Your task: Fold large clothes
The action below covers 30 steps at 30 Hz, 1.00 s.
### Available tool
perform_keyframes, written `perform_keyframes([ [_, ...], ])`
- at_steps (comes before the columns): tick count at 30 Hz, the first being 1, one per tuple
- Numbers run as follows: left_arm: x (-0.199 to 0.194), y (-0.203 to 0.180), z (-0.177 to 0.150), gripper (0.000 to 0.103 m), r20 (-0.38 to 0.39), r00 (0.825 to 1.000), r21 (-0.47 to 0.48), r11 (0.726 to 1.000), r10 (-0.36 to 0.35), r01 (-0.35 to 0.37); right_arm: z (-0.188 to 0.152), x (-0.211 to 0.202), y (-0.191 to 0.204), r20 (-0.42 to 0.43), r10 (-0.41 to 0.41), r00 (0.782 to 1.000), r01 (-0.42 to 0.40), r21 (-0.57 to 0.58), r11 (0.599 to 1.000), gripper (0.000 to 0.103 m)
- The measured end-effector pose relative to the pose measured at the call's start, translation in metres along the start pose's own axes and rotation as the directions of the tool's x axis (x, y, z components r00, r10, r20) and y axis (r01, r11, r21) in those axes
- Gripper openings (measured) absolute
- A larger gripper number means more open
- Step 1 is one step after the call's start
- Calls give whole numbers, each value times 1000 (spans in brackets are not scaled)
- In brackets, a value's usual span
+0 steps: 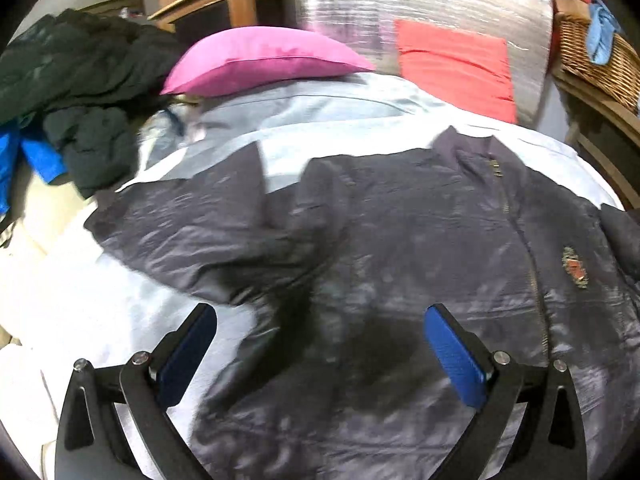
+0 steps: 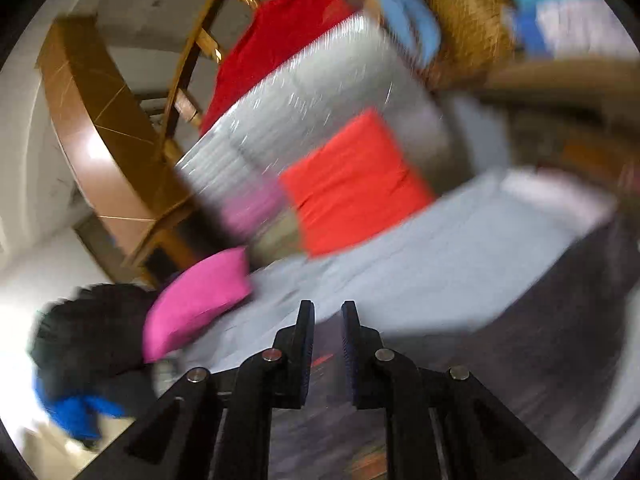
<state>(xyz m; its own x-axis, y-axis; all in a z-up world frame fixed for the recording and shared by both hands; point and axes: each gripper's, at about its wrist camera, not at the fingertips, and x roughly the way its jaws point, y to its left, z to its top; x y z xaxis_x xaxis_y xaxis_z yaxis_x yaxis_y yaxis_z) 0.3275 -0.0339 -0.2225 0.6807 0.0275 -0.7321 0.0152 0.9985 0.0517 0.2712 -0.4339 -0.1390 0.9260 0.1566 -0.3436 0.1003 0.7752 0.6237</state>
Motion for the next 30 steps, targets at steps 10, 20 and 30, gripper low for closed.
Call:
perform_keyframes([
  [10,11,-15,-11,103,-30,999,76,997,-31,34,-13,-69,-156,49,-112,992,86,379,922,103],
  [20,17,-57,-5,103,7,999,179,983,-52,50,49,-33,-316,64,-118,991,44,676,736,103],
  [30,13,-45,2,103,28,999,142,989,-36,32,71,3,-309,19,-387,922,303,587,751,33],
])
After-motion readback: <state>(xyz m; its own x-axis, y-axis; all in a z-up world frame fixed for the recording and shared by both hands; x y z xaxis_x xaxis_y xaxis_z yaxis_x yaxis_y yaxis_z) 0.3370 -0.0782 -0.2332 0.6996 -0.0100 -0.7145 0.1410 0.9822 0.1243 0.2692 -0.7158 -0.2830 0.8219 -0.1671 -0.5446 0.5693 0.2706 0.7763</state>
